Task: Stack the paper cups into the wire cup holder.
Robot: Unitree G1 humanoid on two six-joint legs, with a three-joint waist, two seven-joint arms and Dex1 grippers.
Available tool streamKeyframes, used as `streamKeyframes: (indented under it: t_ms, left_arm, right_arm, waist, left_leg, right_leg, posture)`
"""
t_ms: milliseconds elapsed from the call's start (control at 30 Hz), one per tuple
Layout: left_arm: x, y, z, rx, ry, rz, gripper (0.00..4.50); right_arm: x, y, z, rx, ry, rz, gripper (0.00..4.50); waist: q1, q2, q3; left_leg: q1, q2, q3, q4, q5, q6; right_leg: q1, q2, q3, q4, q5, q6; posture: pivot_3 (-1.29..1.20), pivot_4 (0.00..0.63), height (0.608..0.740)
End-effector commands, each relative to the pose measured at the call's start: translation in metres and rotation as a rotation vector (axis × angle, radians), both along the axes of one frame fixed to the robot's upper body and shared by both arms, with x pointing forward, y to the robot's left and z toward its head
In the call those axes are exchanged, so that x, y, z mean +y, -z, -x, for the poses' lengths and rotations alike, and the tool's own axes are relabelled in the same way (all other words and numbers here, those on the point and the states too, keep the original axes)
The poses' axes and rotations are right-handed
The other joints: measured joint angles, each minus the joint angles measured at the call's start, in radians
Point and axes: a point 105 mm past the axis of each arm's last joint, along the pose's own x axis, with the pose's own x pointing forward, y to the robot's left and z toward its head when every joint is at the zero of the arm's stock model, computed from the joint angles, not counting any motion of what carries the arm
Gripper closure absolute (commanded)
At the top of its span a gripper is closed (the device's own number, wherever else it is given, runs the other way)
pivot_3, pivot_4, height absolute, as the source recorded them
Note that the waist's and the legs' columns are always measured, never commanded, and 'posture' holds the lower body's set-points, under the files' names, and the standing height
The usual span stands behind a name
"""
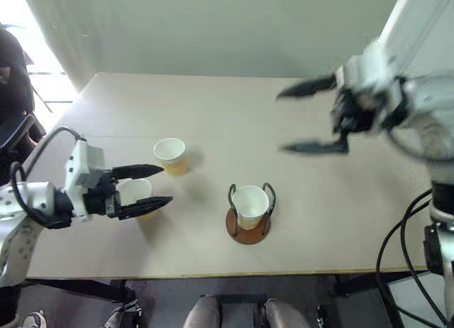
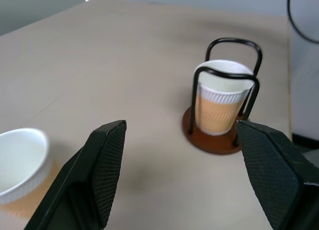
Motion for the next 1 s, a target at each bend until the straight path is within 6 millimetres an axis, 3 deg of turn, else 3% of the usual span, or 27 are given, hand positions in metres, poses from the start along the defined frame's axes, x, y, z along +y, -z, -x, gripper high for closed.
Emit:
streamKeyframes:
  t_ms: [33,200,333,433,567,800,900,1000]
  left_arm:
    - [0.027,-0.025,0.003,-0.021,-0.073,-0.121,0.74]
    - [0.051,-0.029,0.019,0.146,-0.053,-0.311,0.74]
    - [0.064,-0.006,0.021,0.244,-0.041,-0.52,0.74]
    - [0.07,0.01,0.016,0.26,-0.039,-0.585,0.74]
    - [0.065,0.022,0.002,0.233,-0.033,-0.598,0.74]
    - [0.049,0.023,-0.01,0.215,0.033,-0.568,0.74]
    - [0.047,0.027,-0.013,0.221,0.056,-0.582,0.74]
    - [0.057,0.04,-0.02,0.211,0.043,-0.706,0.74]
  right_arm:
    - [-0.033,-0.038,-0.013,-0.075,0.193,-0.208,0.05]
    - [-0.041,-0.029,-0.02,-0.085,0.263,-0.209,0.05]
    - [-0.036,-0.028,-0.015,-0.077,0.214,-0.224,0.05]
    - [-0.027,-0.021,0.002,-0.04,0.1,-0.185,0.05]
    - [-0.023,-0.007,0.02,-0.004,0.001,-0.125,0.05]
    - [-0.025,-0.006,0.024,-0.009,0.031,-0.116,0.05]
    - [-0.025,-0.005,0.025,-0.013,0.044,-0.114,0.05]
    - [-0.025,-0.006,0.026,-0.017,0.051,-0.114,0.05]
  waist:
    - [0.0,0.0,0.0]
    - [-0.001,0.001,0.0]
    - [-0.001,0.002,0.001]
    - [-0.001,0.002,0.001]
    - [0.006,0.001,0.0]
    - [0.004,0.001,0.0]
    - [0.002,0.001,0.0]
    - [-0.002,0.001,0.0]
  left_leg:
    - [0.0,0.0,0.0,0.0,0.0,-0.001]
    - [0.0,0.001,-0.001,-0.001,-0.007,-0.009]
    - [-0.001,0.001,-0.001,-0.002,-0.01,-0.012]
    - [-0.002,0.001,-0.001,-0.002,-0.01,-0.011]
    - [-0.004,0.001,-0.001,-0.002,-0.01,-0.011]
    - [-0.005,0.0,-0.001,0.0,-0.01,-0.012]
    - [-0.004,0.001,-0.001,0.0,-0.01,-0.012]
    - [-0.004,0.001,-0.001,0.0,-0.008,-0.009]
  right_leg:
    - [-0.001,0.0,0.0,0.0,0.001,0.0]
    - [-0.002,0.0,-0.001,0.001,0.001,0.002]
    - [-0.004,0.0,-0.001,0.001,0.001,0.002]
    - [-0.004,0.0,-0.001,0.001,0.001,0.002]
    - [-0.005,0.0,-0.001,0.001,-0.001,0.003]
    - [-0.006,0.0,-0.001,0.001,0.002,0.003]
    - [-0.006,0.0,-0.001,0.002,0.002,0.003]
    - [-0.006,0.0,-0.001,0.002,0.002,0.004]
  posture:
    - [0.0,0.15,0.74]
    - [0.0,0.15,0.74]
    - [0.0,0.15,0.74]
    - [0.0,0.15,0.74]
    - [0.0,0.15,0.74]
    - [0.0,0.15,0.74]
    - [0.0,0.15,0.74]
    - [0.0,0.15,0.74]
